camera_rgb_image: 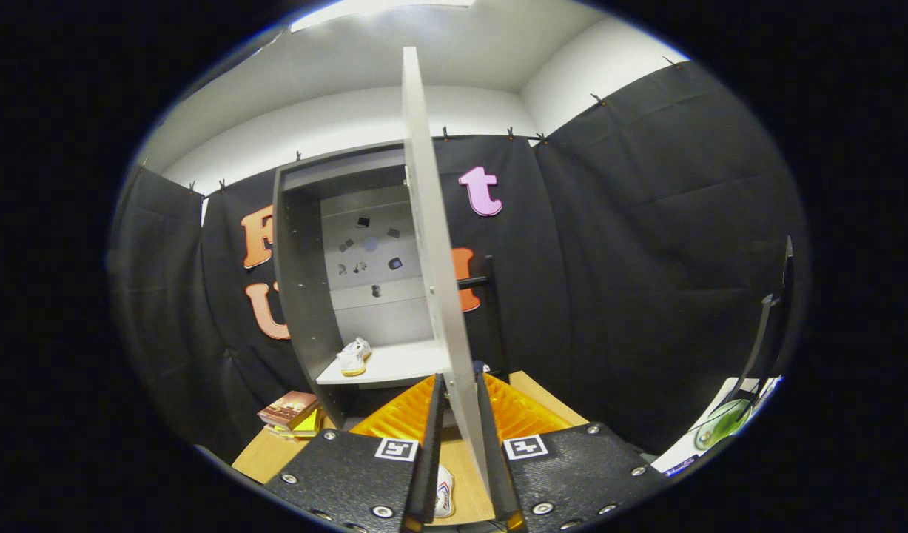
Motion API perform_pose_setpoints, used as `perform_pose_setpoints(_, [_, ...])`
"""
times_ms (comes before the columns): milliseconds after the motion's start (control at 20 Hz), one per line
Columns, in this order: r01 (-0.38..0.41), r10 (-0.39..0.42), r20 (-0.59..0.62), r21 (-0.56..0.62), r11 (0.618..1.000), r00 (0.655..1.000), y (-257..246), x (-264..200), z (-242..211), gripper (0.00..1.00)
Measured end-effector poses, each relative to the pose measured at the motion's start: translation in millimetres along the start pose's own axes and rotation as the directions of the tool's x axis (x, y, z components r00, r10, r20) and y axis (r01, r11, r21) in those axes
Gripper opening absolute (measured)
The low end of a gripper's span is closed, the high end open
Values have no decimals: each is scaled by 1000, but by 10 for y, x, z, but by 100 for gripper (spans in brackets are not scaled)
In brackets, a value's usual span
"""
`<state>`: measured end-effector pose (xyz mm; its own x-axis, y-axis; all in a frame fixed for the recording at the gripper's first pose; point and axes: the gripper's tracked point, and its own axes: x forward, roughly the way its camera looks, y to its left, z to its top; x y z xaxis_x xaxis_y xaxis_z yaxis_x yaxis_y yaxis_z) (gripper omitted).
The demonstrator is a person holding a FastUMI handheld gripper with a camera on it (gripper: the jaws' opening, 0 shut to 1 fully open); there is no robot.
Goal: Open the shoe cabinet door, grab the shoes and put them into the shoe cabinet, then close the shoe cabinet door.
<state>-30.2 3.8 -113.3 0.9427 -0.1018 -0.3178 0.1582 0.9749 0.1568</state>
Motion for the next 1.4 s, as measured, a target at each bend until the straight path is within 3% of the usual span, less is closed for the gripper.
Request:
perform_pose_setpoints(200, [-90,91,19,-35,995,996,351,-32,-46,51])
perform_pose_setpoints(550, [-201,188,-116,-117,973,975,874,237,-680,59])
perform_pose_setpoints(700, [-203,175,-204,-123,971,963,879,474,-1280,59])
perform_pose_setpoints(1000, [-206,119,-487,-129,970,865,779,605,-2760,60])
perform_pose_setpoints(1200, [-230,57,-656,-180,956,752,651,606,-3623,60])
perform_pose_setpoints(1400, [-210,-26,-689,-256,944,725,441,803,-3985,60])
